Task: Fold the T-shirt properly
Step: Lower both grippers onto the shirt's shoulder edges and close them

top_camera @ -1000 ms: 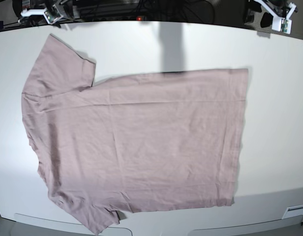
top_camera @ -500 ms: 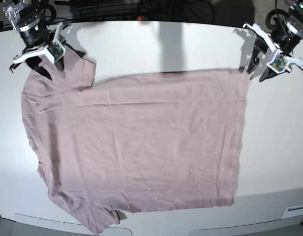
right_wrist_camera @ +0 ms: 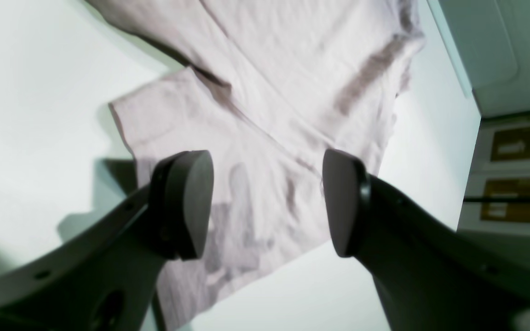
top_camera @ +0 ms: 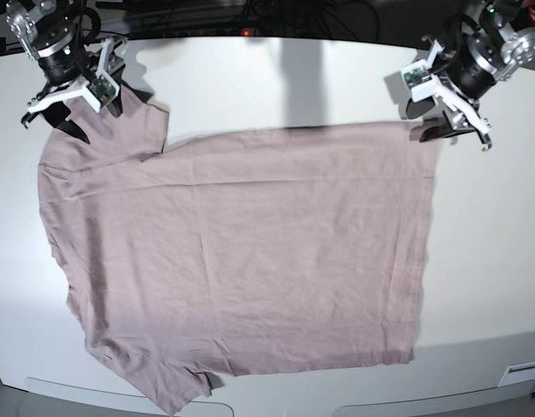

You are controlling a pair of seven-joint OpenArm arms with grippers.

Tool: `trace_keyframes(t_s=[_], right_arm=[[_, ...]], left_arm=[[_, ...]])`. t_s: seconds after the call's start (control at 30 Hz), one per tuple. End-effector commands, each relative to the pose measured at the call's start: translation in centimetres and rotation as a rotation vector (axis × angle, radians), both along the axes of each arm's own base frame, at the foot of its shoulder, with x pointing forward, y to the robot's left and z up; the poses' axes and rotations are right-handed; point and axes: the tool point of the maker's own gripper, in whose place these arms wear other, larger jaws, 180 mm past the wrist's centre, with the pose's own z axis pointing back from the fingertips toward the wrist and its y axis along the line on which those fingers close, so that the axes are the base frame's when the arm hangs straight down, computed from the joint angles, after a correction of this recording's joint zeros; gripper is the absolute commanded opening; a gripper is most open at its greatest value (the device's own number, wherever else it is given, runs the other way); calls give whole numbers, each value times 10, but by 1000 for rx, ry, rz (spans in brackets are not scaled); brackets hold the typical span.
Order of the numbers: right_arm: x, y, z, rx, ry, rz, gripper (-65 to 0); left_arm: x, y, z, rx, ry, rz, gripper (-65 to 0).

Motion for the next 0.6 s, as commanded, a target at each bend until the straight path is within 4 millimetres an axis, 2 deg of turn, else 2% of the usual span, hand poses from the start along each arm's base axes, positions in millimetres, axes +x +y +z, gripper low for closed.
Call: trace_keyframes(t_s=[0.0, 0.13, 0.27, 0.57], right_arm=[[4, 1, 8, -3, -30, 15, -272], [5, 3, 10, 3, -37, 22, -272], [7, 5, 12, 13, -52, 34, -272], [17, 5, 18, 13, -83, 33, -272]], left_arm=[[4, 2, 1, 35, -31, -10, -382], [6, 8, -27, 131, -14, -29, -381], [10, 21, -58, 229, 11, -47, -381], [18, 42, -89, 280, 61, -8, -381]])
